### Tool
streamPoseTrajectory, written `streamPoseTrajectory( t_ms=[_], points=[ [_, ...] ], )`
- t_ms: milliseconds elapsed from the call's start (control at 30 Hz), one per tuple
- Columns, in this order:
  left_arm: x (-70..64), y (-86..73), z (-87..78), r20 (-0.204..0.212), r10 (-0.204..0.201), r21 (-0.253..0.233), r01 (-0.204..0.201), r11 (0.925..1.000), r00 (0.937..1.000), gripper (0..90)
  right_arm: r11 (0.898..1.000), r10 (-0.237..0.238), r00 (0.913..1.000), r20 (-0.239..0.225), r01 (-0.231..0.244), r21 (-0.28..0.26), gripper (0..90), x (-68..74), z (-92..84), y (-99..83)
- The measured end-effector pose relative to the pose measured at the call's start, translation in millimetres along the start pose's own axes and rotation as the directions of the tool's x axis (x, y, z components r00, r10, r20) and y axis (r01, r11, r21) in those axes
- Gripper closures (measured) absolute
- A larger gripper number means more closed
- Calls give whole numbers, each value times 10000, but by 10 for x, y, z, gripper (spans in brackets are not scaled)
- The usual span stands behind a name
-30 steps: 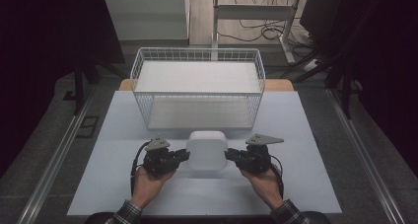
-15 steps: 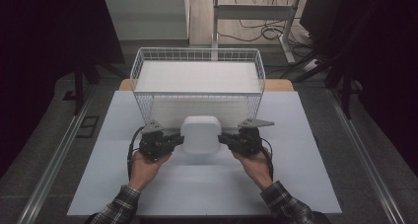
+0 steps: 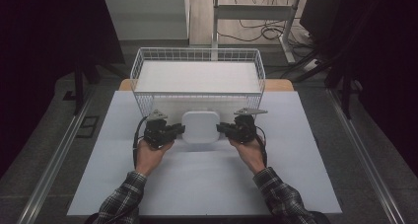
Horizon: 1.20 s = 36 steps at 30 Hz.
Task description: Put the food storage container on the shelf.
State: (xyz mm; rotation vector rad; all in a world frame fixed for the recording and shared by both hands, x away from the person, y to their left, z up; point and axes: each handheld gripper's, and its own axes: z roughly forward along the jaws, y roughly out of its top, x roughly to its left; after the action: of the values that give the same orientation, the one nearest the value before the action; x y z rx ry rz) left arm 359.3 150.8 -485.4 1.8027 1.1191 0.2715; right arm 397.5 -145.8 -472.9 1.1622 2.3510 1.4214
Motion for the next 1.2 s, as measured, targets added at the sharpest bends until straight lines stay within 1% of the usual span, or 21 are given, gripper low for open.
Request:
streamPoseTrajectory(
  t_ms=[100,233,267,300,333,400,467,500,567,733,833,867,900,933,967,1000,1033,1067,1133,1167,1200],
  points=[
    [29,-3,26,-26,-180,68,180,9998,9998,785,9999,57,10000,24,-57,146,771,-34,63,14],
    [64,-10,54,-13,-214,219,214,9995,9998,784,9996,135,9999,4,-135,240,769,-56,99,10],
    [71,-12,64,-33,-202,248,203,9995,9998,784,9991,263,9997,13,-263,328,768,-60,113,6],
    [76,-15,76,-40,-237,253,238,9994,9997,783,9990,275,9996,23,-275,354,767,-69,125,3],
    [97,-18,83,6,-348,207,348,9992,9994,781,9988,375,9993,-57,-373,332,767,-84,144,-2],
    [109,-18,87,38,-402,206,401,9990,9992,780,9985,443,9989,-119,-439,331,767,-89,151,7],
    [146,-20,101,30,-507,169,507,9986,9987,775,9987,403,9991,-158,-397,328,765,-93,162,22],
    [146,-20,101,30,-507,169,507,9986,9987,774,9985,457,9988,-187,-451,323,763,-91,165,25],
    [167,-22,112,21,-543,125,542,9984,9985,765,9989,393,9990,-213,-388,262,759,-92,176,37],
    [183,-6,146,-64,-483,-58,482,9988,9988,740,9998,145,9999,-19,-145,105,733,-80,205,64],
    [193,1,160,-53,-517,-154,516,9985,9986,723,9998,206,9998,-5,-206,35,718,-91,222,79],
    [186,10,178,-157,-465,-241,462,9986,9988,714,9998,217,9998,30,-217,4,710,-94,232,87],
    [186,10,178,-157,-465,-241,462,9986,9988,707,9998,217,9998,30,-217,4,710,-94,232,87],
    [182,22,190,-283,-398,-282,390,9988,9988,696,9998,178,9998,106,-178,-54,693,-91,249,97],
    [182,22,190,-283,-398,-282,390,9988,9988,690,9999,144,9998,143,-143,-91,688,-91,255,100],
    [187,24,194,-332,-340,-381,327,9987,9989,676,9998,141,9996,226,-138,-156,672,-89,264,107],
    [179,27,195,-524,-199,-448,176,9988,9984,676,9998,141,9996,226,-138,-156,672,-89,264,107],
    [161,31,204,-748,-2,-481,-34,9988,9972,677,9998,166,9993,331,-162,-121,651,-89,277,110],
    [137,42,217,-1008,100,-606,-162,9980,9949,666,9995,149,9988,466,-136,-291,658,-99,302,115],
    [132,45,224,-1117,162,-663,-237,9975,9936,666,9995,149,9988,466,-136,-291,658,-99,302,115],
    [133,51,229,-1239,267,-694,-355,9970,9919,657,9992,133,9982,587,-110,-389,657,-97,313,128]
  ],
)
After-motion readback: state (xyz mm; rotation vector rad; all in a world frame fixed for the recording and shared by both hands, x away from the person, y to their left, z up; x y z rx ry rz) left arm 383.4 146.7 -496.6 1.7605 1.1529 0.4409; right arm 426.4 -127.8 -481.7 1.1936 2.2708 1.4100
